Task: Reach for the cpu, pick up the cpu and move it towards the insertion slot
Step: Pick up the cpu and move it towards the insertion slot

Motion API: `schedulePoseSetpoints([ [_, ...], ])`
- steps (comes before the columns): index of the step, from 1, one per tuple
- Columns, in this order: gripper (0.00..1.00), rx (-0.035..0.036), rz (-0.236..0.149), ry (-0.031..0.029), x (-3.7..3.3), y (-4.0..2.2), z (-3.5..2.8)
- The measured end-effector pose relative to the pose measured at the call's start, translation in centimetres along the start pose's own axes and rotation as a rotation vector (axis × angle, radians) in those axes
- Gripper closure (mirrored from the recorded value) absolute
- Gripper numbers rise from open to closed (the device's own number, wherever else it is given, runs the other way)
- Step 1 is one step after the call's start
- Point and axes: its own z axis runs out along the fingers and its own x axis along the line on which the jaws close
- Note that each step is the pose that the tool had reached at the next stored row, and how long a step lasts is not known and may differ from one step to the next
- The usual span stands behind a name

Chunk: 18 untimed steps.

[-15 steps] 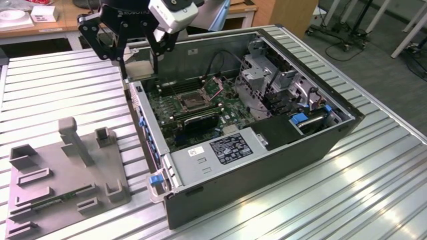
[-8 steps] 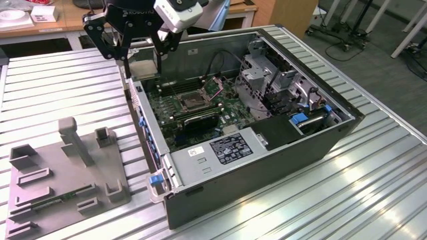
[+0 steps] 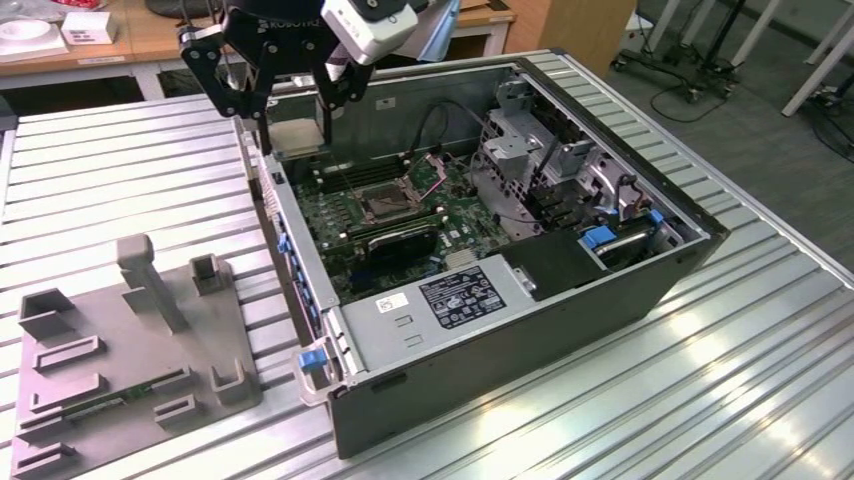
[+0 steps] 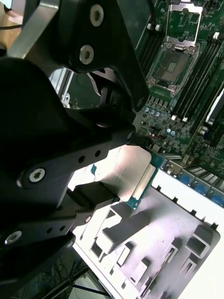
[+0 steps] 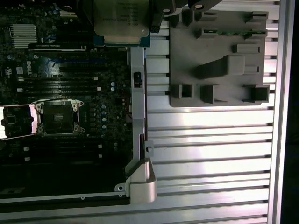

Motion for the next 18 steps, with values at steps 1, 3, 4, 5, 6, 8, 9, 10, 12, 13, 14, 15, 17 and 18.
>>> schedulePoseSetpoints([
  [1,0.46,0.0,0.0,0.0,-0.1,0.0,0.0],
  [3,0.46,0.0,0.0,0.0,-0.28,0.01,0.0],
  [4,0.46,-0.0001,0.0,0.0,-0.36,0.01,0.01],
  [5,0.46,-0.0001,0.0,0.0,-0.43,0.01,0.0],
  [6,0.46,0.0,0.0,0.0,-0.51,0.02,0.0],
  [8,0.46,0.0,0.0,0.0,-0.64,0.02,0.0],
  [9,0.46,0.0,0.0,0.0,-0.71,0.02,0.0],
  [10,0.46,0.0,0.0,0.0,-0.76,0.02,0.0],
  [12,0.46,0.0,0.0,0.0,-0.84,0.03,-0.01],
  [13,0.46,0.0,0.0,0.0,-0.88,0.03,0.0],
  [14,0.46,0.0,0.0,0.0,-0.91,0.03,0.0],
  [15,0.46,0.0,0.0,0.0,-0.94,0.03,0.0],
  [17,0.46,0.0,0.0,0.0,-0.99,0.03,0.0],
  [18,0.46,0.0,0.0,0.0,-1.03,0.03,0.0],
])
